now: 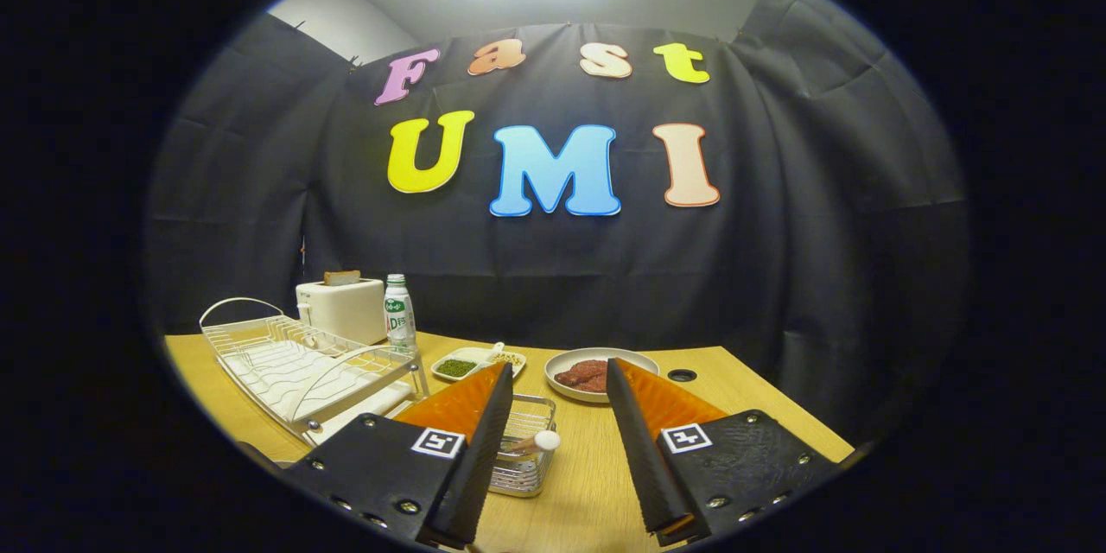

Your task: Take the plate from the dish rack, then take the spoon from the basket and place it into the plate.

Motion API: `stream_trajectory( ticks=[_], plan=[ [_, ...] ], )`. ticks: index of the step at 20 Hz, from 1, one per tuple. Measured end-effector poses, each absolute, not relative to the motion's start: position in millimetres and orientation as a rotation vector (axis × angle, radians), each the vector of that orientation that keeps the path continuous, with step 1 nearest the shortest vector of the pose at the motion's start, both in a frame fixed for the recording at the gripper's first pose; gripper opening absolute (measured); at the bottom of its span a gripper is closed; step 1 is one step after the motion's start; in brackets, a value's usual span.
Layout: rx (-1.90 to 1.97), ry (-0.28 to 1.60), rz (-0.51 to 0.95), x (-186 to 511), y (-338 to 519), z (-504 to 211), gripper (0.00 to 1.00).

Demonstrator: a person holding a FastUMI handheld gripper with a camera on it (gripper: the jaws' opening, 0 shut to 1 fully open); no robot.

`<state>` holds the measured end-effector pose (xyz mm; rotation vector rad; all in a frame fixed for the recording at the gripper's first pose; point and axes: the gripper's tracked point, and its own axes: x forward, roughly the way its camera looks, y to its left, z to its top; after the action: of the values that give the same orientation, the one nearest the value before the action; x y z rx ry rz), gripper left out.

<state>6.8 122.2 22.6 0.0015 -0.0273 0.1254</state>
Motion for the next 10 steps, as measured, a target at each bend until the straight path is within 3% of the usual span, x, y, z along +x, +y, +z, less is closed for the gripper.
stream_trajectory(
  ticks=[3,5,6,7,9,10],
  plan=[
    [0.003,-0.015,0.099,22.3,123.7,6.1,0.65],
    [0.011,-0.010,0.083,28.6,123.2,-0.9,0.54],
    [0.019,-0.005,0.093,33.2,126.8,-4.6,0.41],
    [0.024,0.009,0.113,34.5,132.5,-10.7,0.40],
    [0.016,0.006,0.119,35.1,134.1,-7.2,0.27],
    [0.010,0.005,0.131,33.5,135.3,-5.0,0.26]
  ],
)
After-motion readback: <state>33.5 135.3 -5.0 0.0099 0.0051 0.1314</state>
